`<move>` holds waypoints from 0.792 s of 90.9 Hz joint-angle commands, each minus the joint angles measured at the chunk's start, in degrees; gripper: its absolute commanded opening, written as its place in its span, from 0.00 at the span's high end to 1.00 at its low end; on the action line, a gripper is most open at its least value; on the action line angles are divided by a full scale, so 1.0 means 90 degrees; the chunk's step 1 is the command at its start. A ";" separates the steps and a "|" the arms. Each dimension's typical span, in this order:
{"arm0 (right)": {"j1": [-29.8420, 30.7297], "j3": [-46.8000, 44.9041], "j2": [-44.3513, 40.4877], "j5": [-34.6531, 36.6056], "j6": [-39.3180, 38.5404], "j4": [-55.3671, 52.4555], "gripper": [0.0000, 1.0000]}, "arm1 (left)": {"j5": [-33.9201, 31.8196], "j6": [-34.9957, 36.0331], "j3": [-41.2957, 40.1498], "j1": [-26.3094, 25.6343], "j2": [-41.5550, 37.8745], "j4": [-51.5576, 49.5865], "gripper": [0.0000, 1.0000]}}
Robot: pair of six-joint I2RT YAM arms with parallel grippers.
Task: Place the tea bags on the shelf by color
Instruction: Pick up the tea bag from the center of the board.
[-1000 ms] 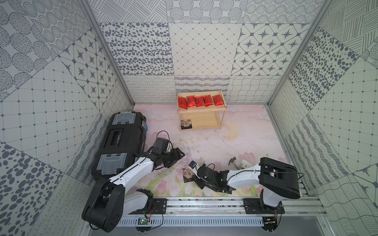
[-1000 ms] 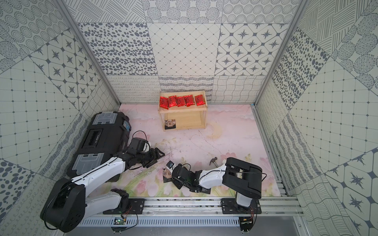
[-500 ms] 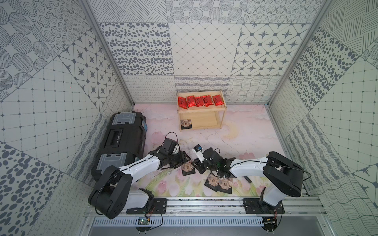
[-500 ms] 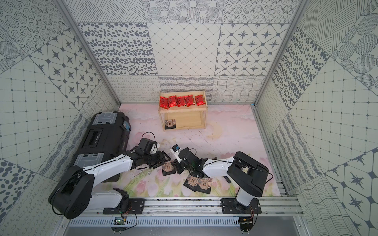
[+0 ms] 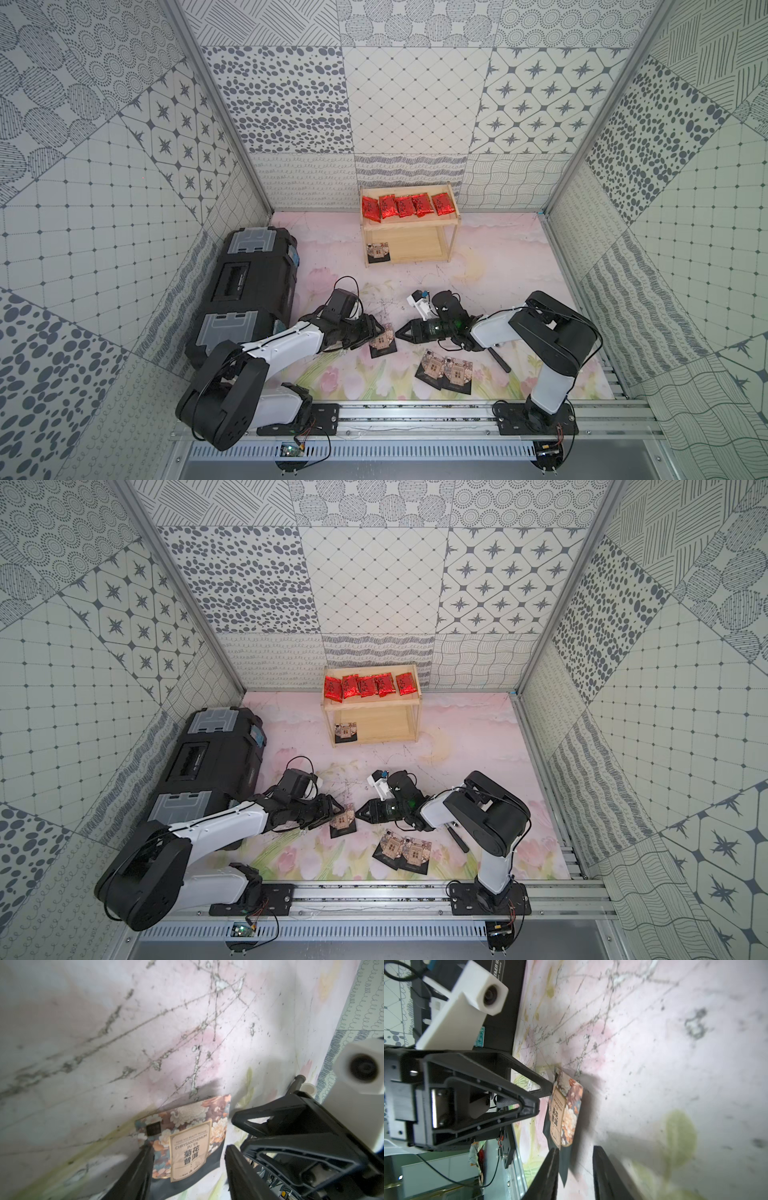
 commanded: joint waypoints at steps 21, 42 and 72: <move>-0.0023 0.0856 0.1069 -0.0937 0.0873 0.0574 0.65 | -0.0160 0.0065 -0.0296 0.0098 0.0106 0.0314 0.40; -0.0218 0.0906 0.1003 -0.1042 0.1058 0.0870 0.95 | -0.0127 0.0045 -0.0200 0.0322 -0.0265 0.0224 0.36; -0.0593 0.0487 0.0589 -0.1583 0.1262 0.2188 1.00 | 0.1736 -0.0911 -0.0227 0.0980 0.0001 0.2125 0.20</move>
